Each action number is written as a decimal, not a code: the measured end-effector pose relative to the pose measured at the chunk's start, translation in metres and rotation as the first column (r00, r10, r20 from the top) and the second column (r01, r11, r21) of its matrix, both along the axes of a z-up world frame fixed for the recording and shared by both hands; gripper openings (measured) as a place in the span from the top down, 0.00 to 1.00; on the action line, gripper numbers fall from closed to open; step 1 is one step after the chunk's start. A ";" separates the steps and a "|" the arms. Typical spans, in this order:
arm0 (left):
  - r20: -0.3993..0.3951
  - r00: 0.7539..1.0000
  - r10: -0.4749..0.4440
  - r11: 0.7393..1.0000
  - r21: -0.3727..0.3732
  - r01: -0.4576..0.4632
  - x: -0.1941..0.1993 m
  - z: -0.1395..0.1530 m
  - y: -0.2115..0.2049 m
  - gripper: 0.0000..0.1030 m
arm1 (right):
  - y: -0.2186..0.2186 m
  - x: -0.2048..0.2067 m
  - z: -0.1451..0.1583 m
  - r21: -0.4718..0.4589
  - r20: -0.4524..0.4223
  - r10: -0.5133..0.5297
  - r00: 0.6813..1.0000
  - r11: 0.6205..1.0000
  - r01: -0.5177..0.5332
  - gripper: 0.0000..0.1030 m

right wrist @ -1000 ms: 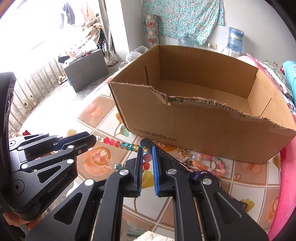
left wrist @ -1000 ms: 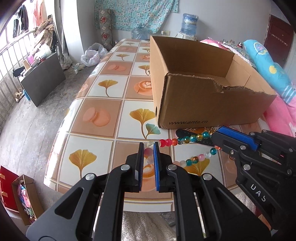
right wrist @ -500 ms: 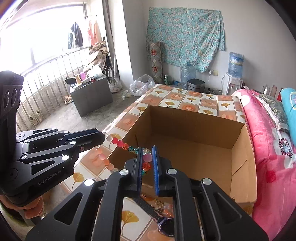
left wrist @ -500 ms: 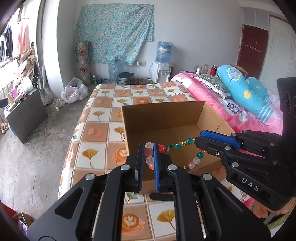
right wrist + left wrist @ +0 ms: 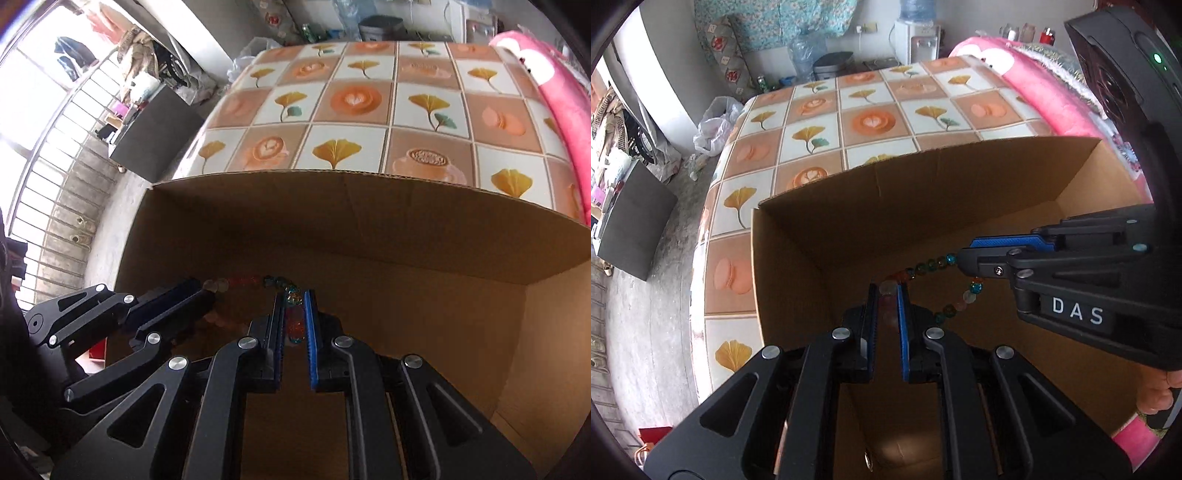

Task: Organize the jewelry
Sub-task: 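Open both grippers to drop the bracelet into the box, then grasp the purple smartwatch by its face with the right gripper, then grasp the black watch strap with the left gripper while the right holds the watch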

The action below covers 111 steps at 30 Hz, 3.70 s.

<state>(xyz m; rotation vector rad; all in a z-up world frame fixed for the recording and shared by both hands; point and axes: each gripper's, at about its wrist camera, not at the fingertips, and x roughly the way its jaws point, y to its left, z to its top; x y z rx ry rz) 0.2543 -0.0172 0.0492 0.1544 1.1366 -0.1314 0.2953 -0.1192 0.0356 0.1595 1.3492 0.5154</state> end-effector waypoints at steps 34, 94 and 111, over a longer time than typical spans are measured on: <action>0.081 0.966 0.245 0.959 -0.166 -0.229 -0.237 -0.055 0.073 0.15 | -0.075 -0.269 -0.008 0.055 0.294 -0.182 0.938 0.983 0.173 0.36; 0.026 1.000 0.013 0.750 -0.661 0.007 -0.212 -0.076 0.016 0.46 | -0.073 -0.293 -0.046 -0.045 0.419 0.102 0.902 0.995 -0.092 0.48; 0.146 0.988 -0.048 0.932 -0.350 0.097 -0.227 -0.058 -0.027 0.82 | -0.106 -0.300 -0.025 0.087 0.351 -0.090 0.932 0.994 0.063 0.48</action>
